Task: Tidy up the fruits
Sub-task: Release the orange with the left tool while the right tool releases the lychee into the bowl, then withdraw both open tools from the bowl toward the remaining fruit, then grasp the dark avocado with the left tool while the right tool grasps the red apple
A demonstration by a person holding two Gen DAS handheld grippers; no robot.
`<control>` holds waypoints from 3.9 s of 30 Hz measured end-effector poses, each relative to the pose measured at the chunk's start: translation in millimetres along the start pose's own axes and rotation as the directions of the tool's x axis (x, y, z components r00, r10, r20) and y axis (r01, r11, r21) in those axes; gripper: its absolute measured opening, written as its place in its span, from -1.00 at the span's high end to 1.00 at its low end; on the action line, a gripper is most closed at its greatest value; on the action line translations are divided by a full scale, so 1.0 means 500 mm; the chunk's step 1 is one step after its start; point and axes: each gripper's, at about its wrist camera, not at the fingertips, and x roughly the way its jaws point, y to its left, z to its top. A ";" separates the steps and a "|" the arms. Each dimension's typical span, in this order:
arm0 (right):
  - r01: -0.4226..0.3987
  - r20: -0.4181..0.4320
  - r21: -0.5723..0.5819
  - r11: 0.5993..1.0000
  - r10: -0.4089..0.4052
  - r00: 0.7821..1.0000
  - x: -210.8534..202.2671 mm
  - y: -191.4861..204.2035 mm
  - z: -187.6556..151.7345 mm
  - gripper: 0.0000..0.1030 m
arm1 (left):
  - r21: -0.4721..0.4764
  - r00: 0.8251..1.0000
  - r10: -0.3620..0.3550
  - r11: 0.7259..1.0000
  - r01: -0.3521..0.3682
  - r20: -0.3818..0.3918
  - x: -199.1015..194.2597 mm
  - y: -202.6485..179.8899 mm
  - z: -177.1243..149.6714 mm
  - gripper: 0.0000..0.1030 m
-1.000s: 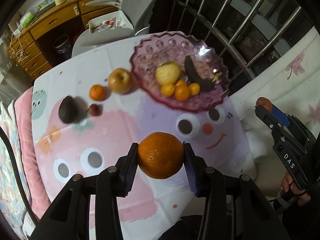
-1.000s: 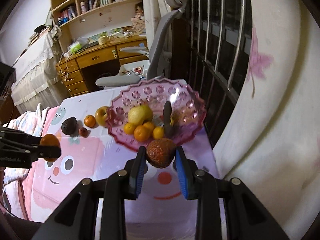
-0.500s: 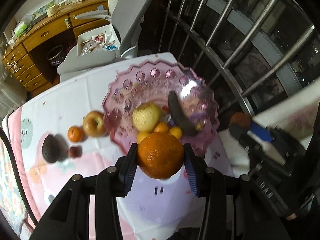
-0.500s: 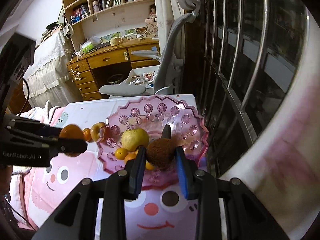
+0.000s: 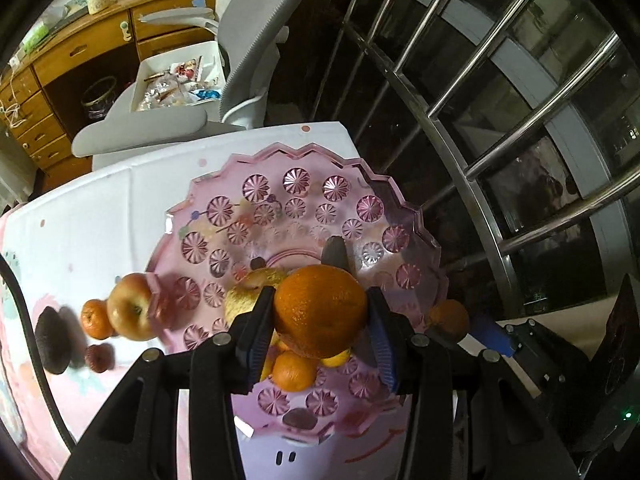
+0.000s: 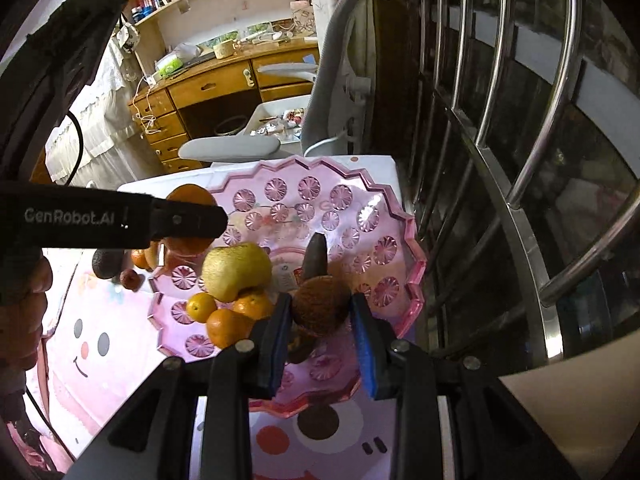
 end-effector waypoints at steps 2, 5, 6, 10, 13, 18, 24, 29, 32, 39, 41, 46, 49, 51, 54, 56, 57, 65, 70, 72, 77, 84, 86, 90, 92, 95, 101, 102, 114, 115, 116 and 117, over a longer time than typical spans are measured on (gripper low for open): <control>0.002 -0.006 0.011 1.000 -0.002 1.000 0.009 -0.006 0.002 0.42 | 0.008 1.000 0.000 1.000 0.000 -0.007 0.012 -0.005 0.005 0.17; -0.007 -0.019 0.029 1.000 0.008 1.000 0.020 -0.011 0.005 0.40 | -0.001 1.000 -0.010 1.000 0.010 -0.012 0.016 -0.004 0.010 0.02; -0.003 -0.024 0.035 0.999 0.004 1.000 0.022 -0.011 0.005 0.38 | -0.005 1.000 -0.011 1.000 0.011 -0.006 0.014 -0.003 0.012 -0.10; 0.003 -0.018 0.050 0.999 -0.002 1.000 0.017 -0.010 0.005 0.10 | -0.015 1.000 -0.009 1.000 0.010 0.024 -0.008 0.006 0.008 -0.21; 0.005 -0.016 0.045 0.999 -0.004 1.000 0.009 -0.003 0.003 0.10 | -0.037 1.000 0.014 0.999 -0.013 0.023 -0.021 0.022 -0.006 -0.21; -0.002 -0.013 0.034 0.999 0.002 1.000 -0.012 0.019 0.000 0.09 | -0.079 0.999 0.030 0.997 -0.028 0.027 -0.057 0.054 -0.043 -0.21; -0.015 -0.015 0.047 0.999 0.016 1.000 -0.041 0.057 -0.010 0.06 | -0.117 0.998 0.051 0.992 -0.047 0.033 -0.113 0.104 -0.100 -0.21; -0.021 -0.020 0.082 0.996 0.023 1.000 -0.069 0.097 -0.022 -0.02 | -0.129 0.997 0.062 0.990 -0.055 0.046 -0.173 0.150 -0.154 -0.21; -0.026 -0.026 0.121 0.992 0.029 0.999 -0.089 0.127 -0.030 -0.03 | -0.127 0.996 0.069 0.990 -0.062 0.052 -0.213 0.177 -0.184 -0.21; -0.033 -0.026 0.214 0.976 0.040 0.999 -0.125 0.191 -0.039 -0.08 | -0.130 0.992 0.104 0.987 -0.095 0.066 -0.299 0.255 -0.253 -0.21; -0.039 -0.030 0.242 0.969 0.048 0.998 -0.132 0.212 -0.041 -0.08 | -0.132 0.991 0.114 0.986 -0.104 0.070 -0.325 0.282 -0.270 -0.21; -0.043 -0.057 0.285 0.958 0.061 0.996 -0.141 0.263 -0.045 -0.09 | -0.130 0.988 0.131 0.984 -0.120 0.080 -0.378 0.349 -0.307 -0.23; -0.055 -0.073 0.318 0.946 0.082 0.994 -0.142 0.299 -0.049 -0.09 | -0.133 0.986 0.143 0.982 -0.131 0.086 -0.403 0.386 -0.321 -0.29; -0.064 -0.084 0.352 0.934 0.099 0.991 -0.139 0.322 -0.049 -0.09 | -0.137 0.985 0.151 0.981 -0.138 0.087 -0.419 0.414 -0.330 -0.30; -0.083 -0.092 0.404 0.911 0.131 0.987 -0.132 0.351 -0.044 -0.09 | -0.141 0.983 0.160 0.979 -0.147 0.086 -0.437 0.455 -0.341 -0.35; -0.080 -0.108 0.435 0.897 0.140 0.984 -0.122 0.368 -0.038 -0.09 | -0.145 0.982 0.170 0.977 -0.157 0.082 -0.447 0.485 -0.345 -0.38; -0.061 -0.122 0.454 0.889 0.130 0.984 -0.115 0.376 -0.034 -0.09 | -0.148 0.982 0.172 0.976 -0.159 0.079 -0.451 0.501 -0.347 -0.38; 0.000 -0.184 0.633 0.774 0.150 0.972 -0.040 0.390 -0.006 -0.09 | -0.183 0.982 0.183 0.968 -0.173 0.041 -0.429 0.584 -0.342 -0.48; 0.013 -0.179 0.724 0.690 0.169 0.969 0.024 0.386 0.016 -0.10 | -0.224 0.984 0.177 0.960 -0.170 0.012 -0.378 0.629 -0.322 -0.52; 0.020 -0.172 0.756 0.654 0.170 0.970 0.052 0.382 0.024 -0.11 | -0.236 0.984 0.175 0.957 -0.169 0.007 -0.359 0.641 -0.311 -0.53; 0.056 -0.175 0.828 0.558 0.163 0.971 0.122 0.367 0.027 -0.17 | -0.256 0.989 0.149 0.956 -0.146 -0.009 -0.292 0.663 -0.277 -0.55; 0.075 -0.155 0.910 0.408 0.166 0.974 0.210 0.339 0.011 -0.23 | -0.269 0.994 0.107 0.957 -0.112 -0.032 -0.181 0.677 -0.240 -0.55; 0.090 -0.161 0.908 0.409 0.141 0.977 0.230 0.338 0.015 -0.25 | -0.276 0.994 0.098 0.955 -0.105 -0.037 -0.152 0.679 -0.231 -0.55; 0.100 -0.165 0.904 0.415 0.125 0.978 0.263 0.339 0.025 -0.26 | -0.283 0.995 0.084 0.954 -0.094 -0.047 -0.102 0.687 -0.222 -0.55; 0.097 -0.164 0.895 0.436 0.118 0.979 0.278 0.341 0.035 -0.27 | -0.287 0.996 0.072 0.954 -0.084 -0.051 -0.081 0.691 -0.216 -0.55; 0.114 -0.177 0.883 0.455 0.099 0.979 0.294 0.343 0.044 -0.27 | -0.290 0.997 0.060 0.954 -0.070 -0.043 -0.057 0.695 -0.209 -0.55; 0.148 -0.211 0.870 0.471 0.083 0.974 0.323 0.344 0.047 -0.29 | -0.288 0.998 0.043 0.956 -0.054 -0.045 -0.018 0.693 -0.196 -0.55; 0.153 -0.215 0.867 0.474 0.081 0.973 0.328 0.344 0.047 -0.30 | -0.285 0.998 0.044 0.957 -0.056 -0.048 -0.012 0.691 -0.194 -0.55; 0.192 -0.268 0.822 0.536 0.066 0.961 0.372 0.351 0.056 -0.34 | -0.266 0.999 -0.025 0.964 0.013 -0.043 0.038 0.667 -0.176 -0.37; 0.192 -0.271 0.818 0.542 0.068 0.960 0.375 0.351 0.057 -0.34 | -0.265 0.998 -0.034 0.964 0.021 -0.044 0.041 0.665 -0.174 -0.33; 0.191 -0.272 0.816 0.545 0.070 0.960 0.375 0.351 0.055 -0.32 | -0.264 0.998 -0.042 0.964 0.029 -0.045 0.043 0.665 -0.173 -0.31; 0.190 -0.272 0.815 0.547 0.071 0.960 0.375 0.351 0.054 -0.32 | -0.262 0.998 -0.048 0.964 0.035 -0.044 0.045 0.664 -0.172 -0.26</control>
